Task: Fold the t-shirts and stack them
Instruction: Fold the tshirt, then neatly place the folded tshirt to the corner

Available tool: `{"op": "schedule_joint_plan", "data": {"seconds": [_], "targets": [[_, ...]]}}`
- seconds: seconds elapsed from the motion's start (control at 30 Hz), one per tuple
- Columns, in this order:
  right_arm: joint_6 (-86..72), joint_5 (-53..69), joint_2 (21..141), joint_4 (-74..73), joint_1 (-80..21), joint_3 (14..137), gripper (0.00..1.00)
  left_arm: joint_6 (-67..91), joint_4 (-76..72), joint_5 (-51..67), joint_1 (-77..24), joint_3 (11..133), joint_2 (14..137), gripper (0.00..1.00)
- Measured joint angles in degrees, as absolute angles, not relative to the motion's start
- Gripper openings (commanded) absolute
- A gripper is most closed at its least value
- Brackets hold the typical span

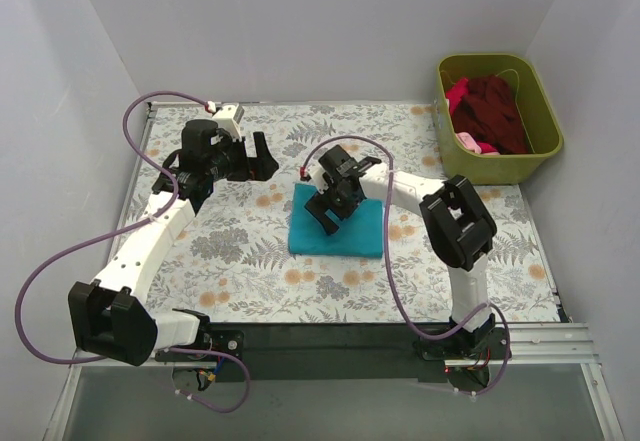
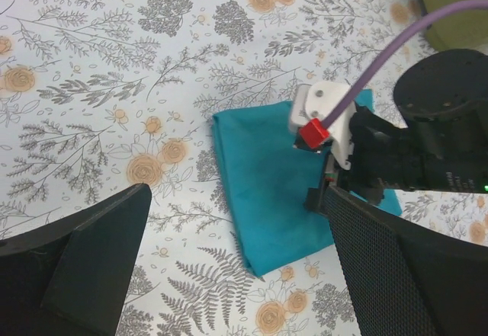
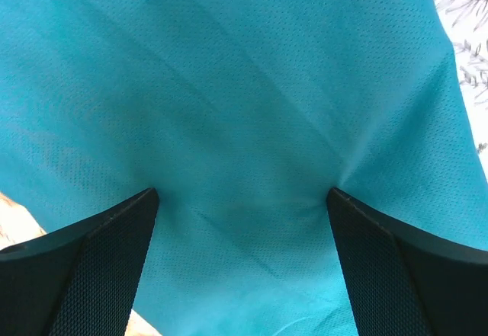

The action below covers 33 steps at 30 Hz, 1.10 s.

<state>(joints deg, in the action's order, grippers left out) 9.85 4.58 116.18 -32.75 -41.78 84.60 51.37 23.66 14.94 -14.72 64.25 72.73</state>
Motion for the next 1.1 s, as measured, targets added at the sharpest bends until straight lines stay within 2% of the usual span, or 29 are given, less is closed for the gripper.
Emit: {"op": "schedule_joint_plan", "data": {"seconds": [0.2,0.57,0.77,1.1], "targets": [[17.32,6.68,107.20,-32.97,-37.52,72.34,0.98,49.71,25.50,13.91,-14.72,65.52,72.75,0.98],[42.28,7.77,86.67,-39.77,-16.34,48.93,0.98,48.56,25.71,13.10,-14.68,68.38,72.75,0.98],[56.47,7.64,85.52,-42.00,-4.38,47.46,0.98,48.66,25.76,13.10,-14.68,68.95,72.75,0.98],[66.94,7.16,95.13,-43.70,11.57,57.34,0.98,48.58,26.85,13.10,-14.68,69.38,72.90,0.98]]}}
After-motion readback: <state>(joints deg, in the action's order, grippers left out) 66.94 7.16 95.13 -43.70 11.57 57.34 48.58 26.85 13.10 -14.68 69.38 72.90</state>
